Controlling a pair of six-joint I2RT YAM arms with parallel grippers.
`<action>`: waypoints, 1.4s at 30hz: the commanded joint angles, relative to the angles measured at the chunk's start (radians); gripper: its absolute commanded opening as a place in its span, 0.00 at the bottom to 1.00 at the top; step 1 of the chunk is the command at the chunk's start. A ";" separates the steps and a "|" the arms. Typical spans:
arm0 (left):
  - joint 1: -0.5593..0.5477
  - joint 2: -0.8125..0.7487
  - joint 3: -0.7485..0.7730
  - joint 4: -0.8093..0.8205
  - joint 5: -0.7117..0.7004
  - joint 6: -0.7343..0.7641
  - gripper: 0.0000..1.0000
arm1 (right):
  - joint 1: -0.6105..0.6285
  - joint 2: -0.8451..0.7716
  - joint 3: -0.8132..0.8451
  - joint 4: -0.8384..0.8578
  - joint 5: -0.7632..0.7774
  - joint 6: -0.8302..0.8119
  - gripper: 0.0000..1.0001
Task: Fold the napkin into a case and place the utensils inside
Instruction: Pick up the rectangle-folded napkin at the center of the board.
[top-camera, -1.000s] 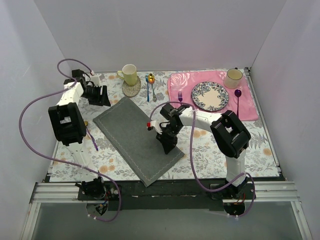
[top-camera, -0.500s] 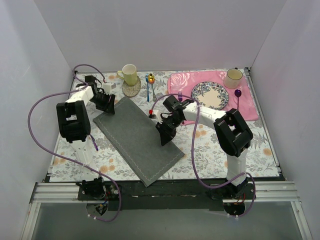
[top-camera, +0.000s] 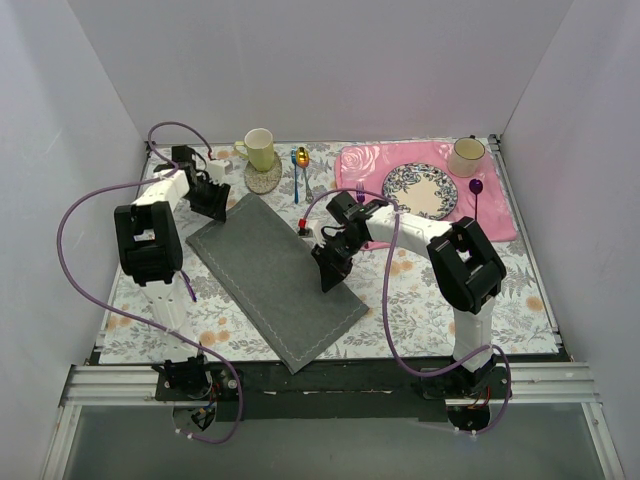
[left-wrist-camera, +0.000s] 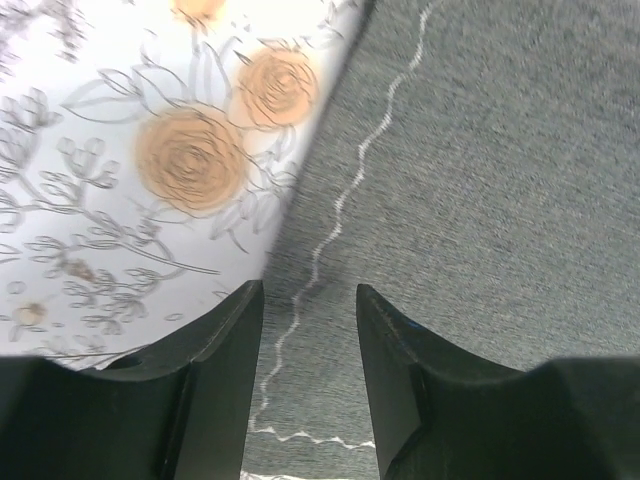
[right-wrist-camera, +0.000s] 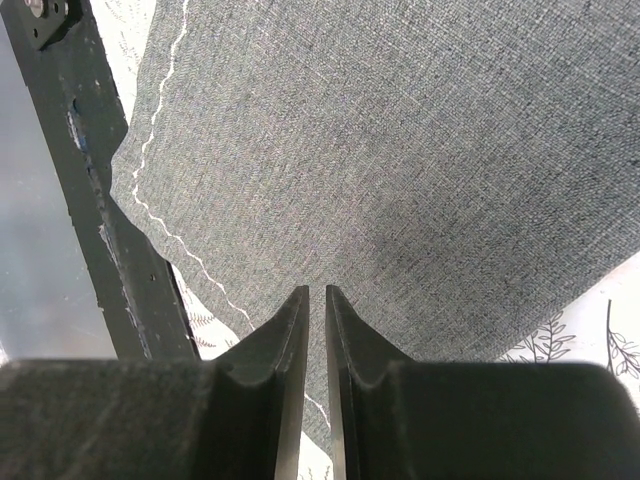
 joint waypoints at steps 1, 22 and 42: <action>0.005 0.005 0.064 0.016 -0.025 0.016 0.41 | -0.001 -0.017 -0.020 0.019 -0.027 0.015 0.19; -0.017 0.003 -0.185 0.133 -0.145 0.120 0.29 | 0.001 0.036 -0.040 0.051 -0.018 0.064 0.12; -0.178 -0.390 -0.298 0.104 -0.097 0.025 0.00 | -0.030 0.047 -0.045 0.161 -0.041 0.225 0.01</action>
